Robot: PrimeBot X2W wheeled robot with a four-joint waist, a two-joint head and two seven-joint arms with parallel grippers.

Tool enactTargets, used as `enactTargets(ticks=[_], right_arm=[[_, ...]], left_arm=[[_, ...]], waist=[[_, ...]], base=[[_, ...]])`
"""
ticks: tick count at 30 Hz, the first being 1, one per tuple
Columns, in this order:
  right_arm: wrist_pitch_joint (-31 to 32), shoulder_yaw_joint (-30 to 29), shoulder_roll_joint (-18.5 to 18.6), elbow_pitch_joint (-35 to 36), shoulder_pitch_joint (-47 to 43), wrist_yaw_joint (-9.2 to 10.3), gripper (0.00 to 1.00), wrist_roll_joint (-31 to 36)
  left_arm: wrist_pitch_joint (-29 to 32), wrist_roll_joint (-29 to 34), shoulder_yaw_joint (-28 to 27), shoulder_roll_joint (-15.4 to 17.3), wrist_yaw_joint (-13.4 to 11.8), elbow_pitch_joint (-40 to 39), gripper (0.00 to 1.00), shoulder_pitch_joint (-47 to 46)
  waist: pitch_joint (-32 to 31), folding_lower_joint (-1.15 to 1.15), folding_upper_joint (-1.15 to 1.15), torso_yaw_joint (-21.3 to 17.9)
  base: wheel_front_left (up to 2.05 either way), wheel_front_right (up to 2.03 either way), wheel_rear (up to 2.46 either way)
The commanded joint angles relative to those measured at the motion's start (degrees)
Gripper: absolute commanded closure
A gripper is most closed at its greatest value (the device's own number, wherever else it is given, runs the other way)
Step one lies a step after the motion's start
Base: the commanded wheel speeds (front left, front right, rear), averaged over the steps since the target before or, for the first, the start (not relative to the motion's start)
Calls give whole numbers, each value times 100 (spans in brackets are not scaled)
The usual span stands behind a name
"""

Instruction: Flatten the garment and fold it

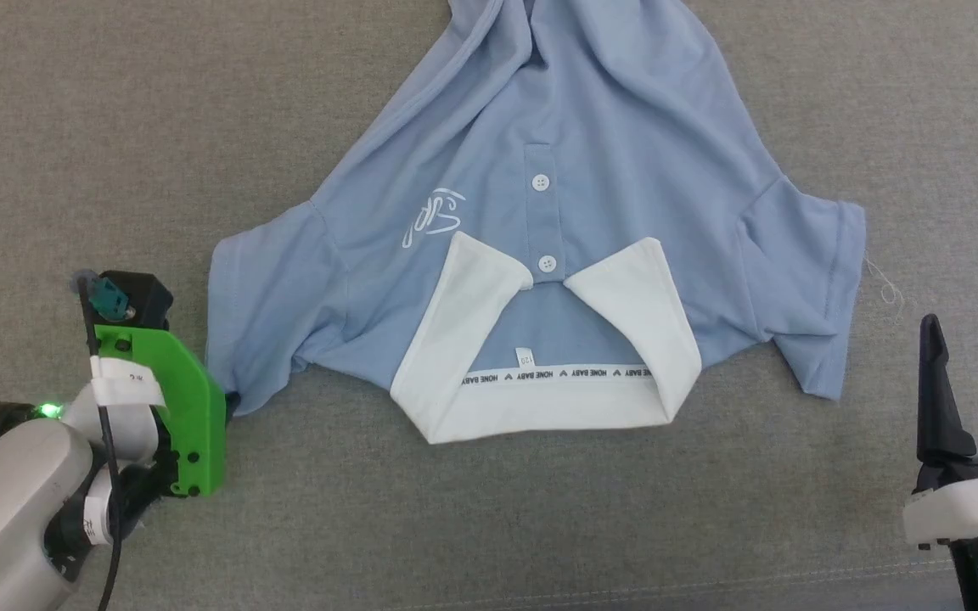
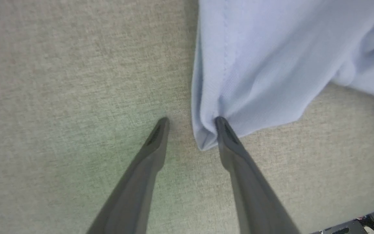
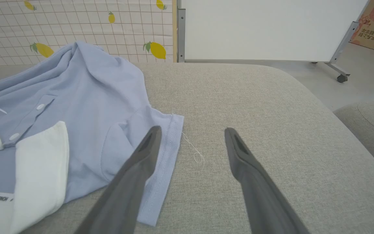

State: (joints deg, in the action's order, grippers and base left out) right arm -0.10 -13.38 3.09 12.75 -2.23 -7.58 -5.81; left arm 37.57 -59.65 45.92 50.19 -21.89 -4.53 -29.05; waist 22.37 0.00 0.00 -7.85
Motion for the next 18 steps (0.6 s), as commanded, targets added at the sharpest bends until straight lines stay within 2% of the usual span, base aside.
enactTargets(ticks=[1,6,11,18], right_arm=[[-37,3,-20,-26,105,9,0,51],[273,94,-4,-96,61,9,0,161],[1351,70,80,-286,-8,9,0,41],[3126,-36,62,-507,229,9,0,-321]], left_arm=[[138,-110,288,-161,58,144,100,306],[-391,27,128,-238,6,216,100,345],[-1168,279,-145,-345,-166,147,100,327],[-1562,409,-331,-356,-292,-231,100,289]], waist=[[-27,0,0,13],[-245,0,0,98],[-507,0,0,309],[-643,0,0,596]], base=[[0,0,0],[0,0,0],[0,0,0],[0,0,0]])
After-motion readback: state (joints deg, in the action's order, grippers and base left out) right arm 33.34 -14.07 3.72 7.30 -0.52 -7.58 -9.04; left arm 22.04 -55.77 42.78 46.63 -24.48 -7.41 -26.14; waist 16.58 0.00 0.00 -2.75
